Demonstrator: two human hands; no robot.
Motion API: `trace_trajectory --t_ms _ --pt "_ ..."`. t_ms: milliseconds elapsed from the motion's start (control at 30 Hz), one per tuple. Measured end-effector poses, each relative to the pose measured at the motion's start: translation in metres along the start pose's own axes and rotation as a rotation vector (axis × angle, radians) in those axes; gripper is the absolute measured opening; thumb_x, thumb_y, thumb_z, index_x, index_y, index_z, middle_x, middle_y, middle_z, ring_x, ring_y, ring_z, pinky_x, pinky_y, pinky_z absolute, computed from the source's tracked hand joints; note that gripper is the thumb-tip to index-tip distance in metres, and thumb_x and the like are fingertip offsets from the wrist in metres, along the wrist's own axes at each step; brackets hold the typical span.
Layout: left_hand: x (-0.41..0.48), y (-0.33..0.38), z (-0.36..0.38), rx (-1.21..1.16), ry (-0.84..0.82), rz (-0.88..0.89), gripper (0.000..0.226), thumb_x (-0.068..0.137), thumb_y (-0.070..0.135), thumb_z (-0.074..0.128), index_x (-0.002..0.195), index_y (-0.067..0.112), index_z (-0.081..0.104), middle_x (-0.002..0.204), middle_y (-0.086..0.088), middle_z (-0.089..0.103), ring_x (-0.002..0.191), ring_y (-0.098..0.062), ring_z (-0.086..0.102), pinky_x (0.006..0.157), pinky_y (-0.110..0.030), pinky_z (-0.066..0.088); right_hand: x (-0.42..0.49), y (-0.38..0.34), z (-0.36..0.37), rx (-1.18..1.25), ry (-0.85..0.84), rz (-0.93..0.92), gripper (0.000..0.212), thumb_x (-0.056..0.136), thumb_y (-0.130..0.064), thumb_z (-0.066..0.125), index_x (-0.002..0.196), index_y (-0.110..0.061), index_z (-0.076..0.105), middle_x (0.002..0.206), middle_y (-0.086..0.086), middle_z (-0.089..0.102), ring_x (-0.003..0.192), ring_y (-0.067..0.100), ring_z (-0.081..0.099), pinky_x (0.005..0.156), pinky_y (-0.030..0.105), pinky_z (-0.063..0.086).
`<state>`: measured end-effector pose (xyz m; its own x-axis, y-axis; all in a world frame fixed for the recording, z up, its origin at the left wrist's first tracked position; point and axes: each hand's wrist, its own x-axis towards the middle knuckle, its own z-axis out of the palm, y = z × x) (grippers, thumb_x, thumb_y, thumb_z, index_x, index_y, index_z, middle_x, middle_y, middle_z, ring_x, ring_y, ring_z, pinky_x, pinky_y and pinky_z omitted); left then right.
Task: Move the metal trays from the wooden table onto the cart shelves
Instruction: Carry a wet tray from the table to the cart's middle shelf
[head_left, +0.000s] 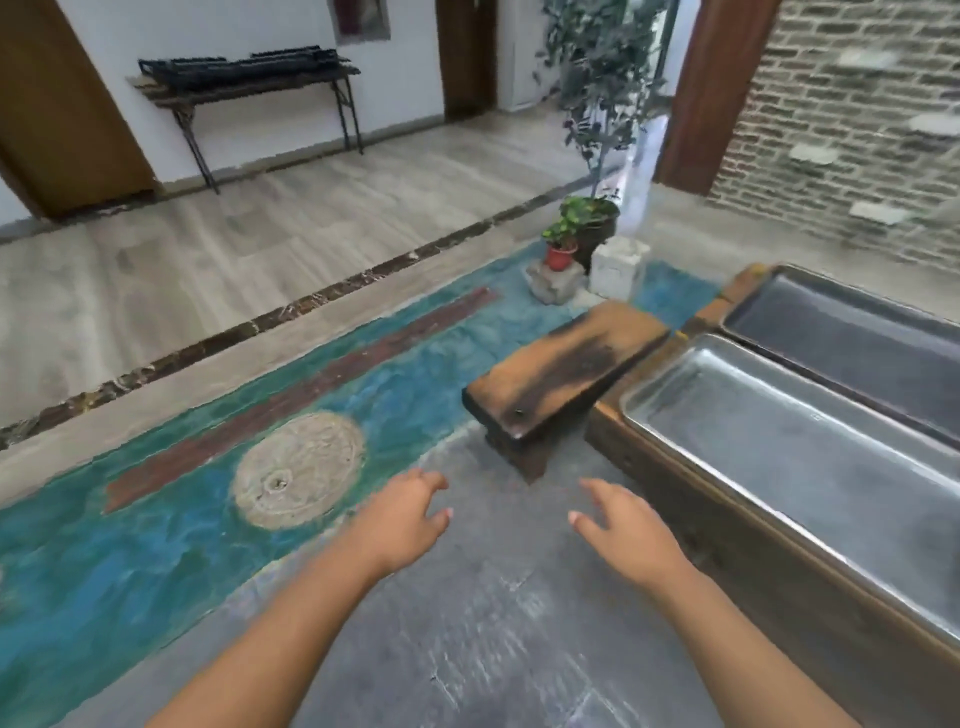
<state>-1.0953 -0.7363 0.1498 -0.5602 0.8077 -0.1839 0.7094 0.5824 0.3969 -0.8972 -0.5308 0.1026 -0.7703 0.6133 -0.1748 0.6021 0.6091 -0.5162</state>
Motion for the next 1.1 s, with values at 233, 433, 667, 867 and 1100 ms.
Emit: trace_trajectory --t_ms 233,433,667,867,1100 --pt "0.091 0.149 0.051 0.031 -0.042 0.346 0.021 0.091 0.03 0.056 0.108 0.018 0.062 0.104 -0.001 0.065 0.1 -0.02 0.061 0.084 -0.031 0.045 -0.065 0.13 -0.069 0.137 0.195 0.323 0.056 0.087 -0.049 0.058 0.136 -0.023 0.049 0.127 0.002 0.061 0.113 0.017 0.061 0.097 0.035 0.048" --pt "0.137 0.236 0.1 0.1 -0.179 0.543 0.028 0.091 0.033 0.058 0.115 0.017 0.061 0.106 -0.003 0.061 0.103 -0.023 0.061 0.09 -0.032 0.046 -0.121 0.198 -0.093 0.212 0.342 0.551 0.056 0.086 -0.048 0.06 0.136 -0.023 0.051 0.131 0.0 0.06 0.119 0.016 0.058 0.098 0.031 0.045" --pt "0.201 0.29 0.135 0.121 -0.273 0.646 0.036 0.094 0.034 0.055 0.127 0.02 0.058 0.121 0.0 0.061 0.112 -0.019 0.059 0.096 -0.032 0.047 -0.125 0.258 -0.112 0.188 0.378 0.709 0.05 0.089 -0.049 0.056 0.131 -0.022 0.053 0.129 -0.001 0.061 0.12 0.017 0.057 0.096 0.035 0.047" --pt "0.291 0.322 0.162 0.149 -0.314 0.673 0.033 0.096 0.035 0.052 0.124 0.019 0.061 0.121 -0.002 0.061 0.113 -0.022 0.059 0.095 -0.036 0.047 -0.06 0.308 -0.129 0.233 0.393 0.78 0.052 0.091 -0.043 0.058 0.136 -0.019 0.05 0.133 0.006 0.059 0.119 0.022 0.058 0.098 0.035 0.047" --pt "0.396 0.333 0.179 0.138 -0.404 0.584 0.034 0.093 0.026 0.059 0.122 0.01 0.064 0.122 -0.011 0.064 0.113 -0.027 0.06 0.097 -0.033 0.045 -0.011 0.379 -0.146 0.175 0.273 0.931 0.059 0.091 -0.047 0.058 0.14 -0.017 0.046 0.135 0.013 0.054 0.123 0.029 0.053 0.099 0.036 0.043"
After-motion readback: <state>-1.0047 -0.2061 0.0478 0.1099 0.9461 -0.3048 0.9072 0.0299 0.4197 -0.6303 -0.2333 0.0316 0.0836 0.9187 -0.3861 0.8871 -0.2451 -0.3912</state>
